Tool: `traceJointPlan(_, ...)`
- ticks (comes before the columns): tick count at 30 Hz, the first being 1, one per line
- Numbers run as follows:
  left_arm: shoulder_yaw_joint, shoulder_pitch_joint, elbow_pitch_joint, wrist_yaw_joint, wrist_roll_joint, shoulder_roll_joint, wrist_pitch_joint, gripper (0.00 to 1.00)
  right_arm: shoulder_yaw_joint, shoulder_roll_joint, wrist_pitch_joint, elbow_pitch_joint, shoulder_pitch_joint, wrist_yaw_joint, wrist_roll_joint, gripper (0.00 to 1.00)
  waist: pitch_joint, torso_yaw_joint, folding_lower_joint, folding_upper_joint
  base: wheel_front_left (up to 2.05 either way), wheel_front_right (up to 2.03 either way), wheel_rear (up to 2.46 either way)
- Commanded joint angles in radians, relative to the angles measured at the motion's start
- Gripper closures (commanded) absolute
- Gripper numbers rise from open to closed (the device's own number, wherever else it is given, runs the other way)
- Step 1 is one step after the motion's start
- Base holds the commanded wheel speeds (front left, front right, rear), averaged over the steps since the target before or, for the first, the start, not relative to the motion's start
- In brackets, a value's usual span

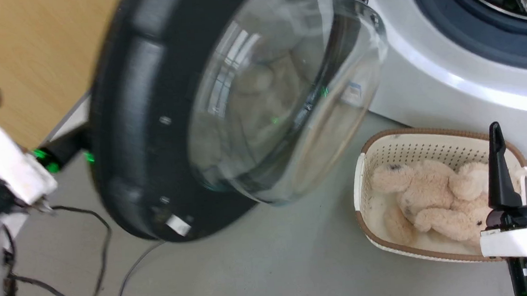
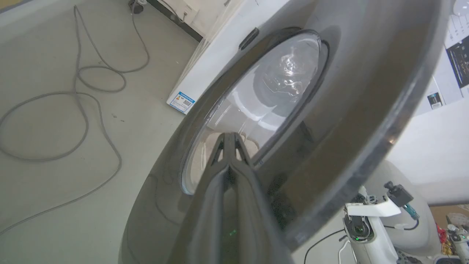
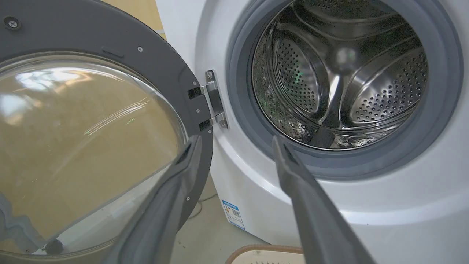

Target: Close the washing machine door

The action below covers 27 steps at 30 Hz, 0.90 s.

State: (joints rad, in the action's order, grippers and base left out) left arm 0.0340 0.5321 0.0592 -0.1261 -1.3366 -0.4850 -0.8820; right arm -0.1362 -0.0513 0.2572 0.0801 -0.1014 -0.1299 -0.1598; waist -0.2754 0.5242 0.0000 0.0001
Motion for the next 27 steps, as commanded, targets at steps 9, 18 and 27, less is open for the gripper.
traceJointPlan(9, -0.168, -0.087, -0.21, -0.005, -0.03, 0.025, -0.01, 1.0, 0.003, 0.001, 0.005, -0.01, 0.015, -0.001, -0.028, 0.0, 0.035, -0.031, 0.0, -0.0001, 0.0, 0.0, 0.0)
traceJointPlan(18, -0.347, -0.045, -0.247, -0.005, -0.056, 0.117, 0.058, 1.0, 0.009, 0.001, 0.005, -0.011, 0.001, -0.001, -0.05, 0.0, 0.046, -0.178, 0.0, -0.0001, 0.0, 0.0, 0.0)
traceJointPlan(27, -0.432, -0.012, -0.21, -0.005, -0.072, 0.156, 0.158, 1.0, 0.0, 0.001, 0.005, -0.011, -0.01, -0.001, -0.065, 0.0, 0.037, -0.344, 0.0, -0.0001, 0.0, 0.0, 0.0)
